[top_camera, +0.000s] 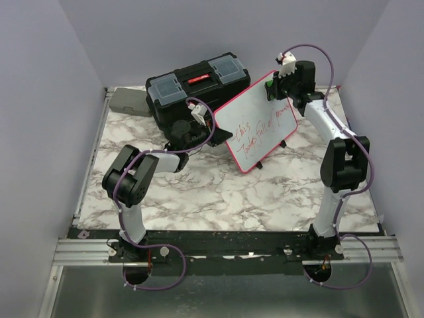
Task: Erase the whiteboard
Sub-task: Erase the whiteboard at the whiteboard stand.
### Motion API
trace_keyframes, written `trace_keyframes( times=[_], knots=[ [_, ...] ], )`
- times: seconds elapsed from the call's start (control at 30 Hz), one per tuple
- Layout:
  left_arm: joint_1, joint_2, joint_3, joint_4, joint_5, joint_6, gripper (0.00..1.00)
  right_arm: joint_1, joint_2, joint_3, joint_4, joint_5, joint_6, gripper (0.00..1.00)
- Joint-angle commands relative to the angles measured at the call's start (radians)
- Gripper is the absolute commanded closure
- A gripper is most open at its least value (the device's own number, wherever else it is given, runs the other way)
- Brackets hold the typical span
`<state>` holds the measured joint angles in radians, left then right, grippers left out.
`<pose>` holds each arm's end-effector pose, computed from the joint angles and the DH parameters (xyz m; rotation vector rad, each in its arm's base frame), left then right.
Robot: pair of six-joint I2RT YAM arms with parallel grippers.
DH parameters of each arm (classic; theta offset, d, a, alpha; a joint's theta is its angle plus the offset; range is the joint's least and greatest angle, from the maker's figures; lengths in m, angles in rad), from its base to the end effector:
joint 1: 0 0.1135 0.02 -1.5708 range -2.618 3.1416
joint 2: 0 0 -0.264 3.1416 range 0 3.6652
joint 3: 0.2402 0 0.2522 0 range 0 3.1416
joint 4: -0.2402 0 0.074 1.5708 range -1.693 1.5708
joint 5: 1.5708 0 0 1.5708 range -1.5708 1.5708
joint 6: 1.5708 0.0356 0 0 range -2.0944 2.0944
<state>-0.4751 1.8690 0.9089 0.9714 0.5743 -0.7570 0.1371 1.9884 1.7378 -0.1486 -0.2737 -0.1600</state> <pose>0.3389 -0.1961 0.2007 0.2598 1.7273 -1.3814 0.4732 0.0750 0.3101 -0.4659 1.9068 0.2543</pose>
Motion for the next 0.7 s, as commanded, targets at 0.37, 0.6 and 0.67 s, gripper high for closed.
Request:
trace_keyframes(
  times=[0.37,0.6,0.67],
  knots=[
    [-0.037,0.03,-0.007,0.023,0.188,0.03,1.0,0.001,-0.055,-0.149,-0.032,-0.162,-0.039,0.99],
    [-0.037,0.019,-0.01,0.007,0.189,0.04,1.0,0.001,0.045,0.063,-0.026,-0.004,0.035,0.99],
    [-0.037,0.018,-0.011,0.007,0.188,0.041,1.0,0.0,0.07,0.103,-0.04,0.038,0.043,0.99]
  ],
)
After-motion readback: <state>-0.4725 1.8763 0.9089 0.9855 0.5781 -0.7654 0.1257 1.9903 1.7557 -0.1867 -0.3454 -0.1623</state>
